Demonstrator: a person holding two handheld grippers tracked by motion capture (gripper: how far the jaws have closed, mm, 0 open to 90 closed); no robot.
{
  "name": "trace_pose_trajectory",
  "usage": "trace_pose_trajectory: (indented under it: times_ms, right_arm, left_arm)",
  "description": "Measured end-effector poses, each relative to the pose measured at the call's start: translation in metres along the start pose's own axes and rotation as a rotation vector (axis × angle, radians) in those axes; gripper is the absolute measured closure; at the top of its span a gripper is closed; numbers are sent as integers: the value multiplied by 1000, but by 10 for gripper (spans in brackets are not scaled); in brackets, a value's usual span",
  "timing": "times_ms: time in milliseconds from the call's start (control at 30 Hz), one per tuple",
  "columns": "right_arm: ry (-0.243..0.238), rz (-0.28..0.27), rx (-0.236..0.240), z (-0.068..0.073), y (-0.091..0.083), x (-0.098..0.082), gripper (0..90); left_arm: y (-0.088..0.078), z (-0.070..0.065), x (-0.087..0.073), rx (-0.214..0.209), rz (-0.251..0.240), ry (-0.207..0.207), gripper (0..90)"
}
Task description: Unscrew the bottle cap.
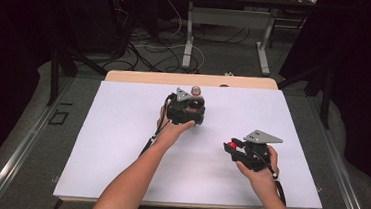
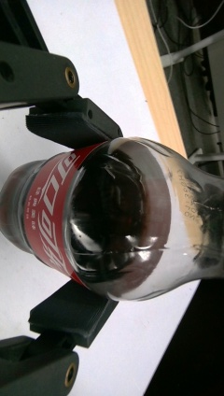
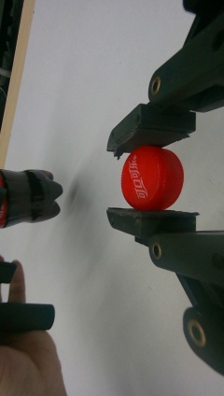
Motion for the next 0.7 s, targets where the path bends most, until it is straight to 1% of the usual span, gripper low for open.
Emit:
trace_pose_trajectory:
  times_ms: [33,67,100,133,167,200,267,300,333,400,433,467,500,567,600,633,667,700]
  right_arm:
    - [-2,-1,2,0,-1,0,611]
    - [-2,-5,-6,0,-1,1,611]
    - [0,-3,-2,0,-2,1,611]
    - [0,-1,-1,0,-2,1,611]
    - [8,-3,-2,0,-2,1,611]
    - [9,-4,3,0,-1,1,611]
    - [1,-2,2,-1,-1,0,611]
    - [-1,-1,3,-1,-1,0,611]
    - [-1,-1,3,0,-1,0,611]
    - [2,-1,3,0,-1,0,611]
    - [9,2,2,1,-1,0,611]
    - [7,2,-1,1,-1,0,611]
    - [2,3,0,1,-1,0,611]
    - [-15,2,3,0,0,0,611]
    - [-3,1,2,1,0,0,611]
    - [-1,4,2,2,0,-1,611]
    - [2,6,2,2,0,-1,611]
    - [0,7,3,3,0,-1,611]
  left_arm:
    - [2,1,-1,0,10,7,300]
    - [3,1,-3,5,18,6,300]
    - [5,1,-5,12,14,1,300]
    - [6,2,-7,8,24,-4,300]
    - [7,3,-9,11,26,1,300]
    - [9,3,-11,15,22,-12,300]
    - [10,5,-15,17,34,-3,299]
    - [11,4,-16,21,26,-18,300]
    - [11,5,-18,15,32,-19,299]
    - [12,5,-22,14,35,-23,299]
    - [12,5,-24,15,39,-21,299]
    - [12,6,-26,16,26,-15,298]
    - [12,5,-27,13,20,-17,298]
    - [11,5,-28,5,24,-1,297]
    - [10,4,-29,6,18,-5,296]
    - [9,5,-30,2,20,8,295]
    - [9,3,-31,1,14,6,295]
    - [8,3,-31,4,12,17,294]
Point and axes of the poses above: each handheld gripper's, and its own axes: y roughly forward along the jaws, x roughly out of its top, z roughly to its left, the point moved 1 cm from there along y, roughly forward along the jaws, and after that the axes turned 13 degrees about y, right-handed, at the moved point
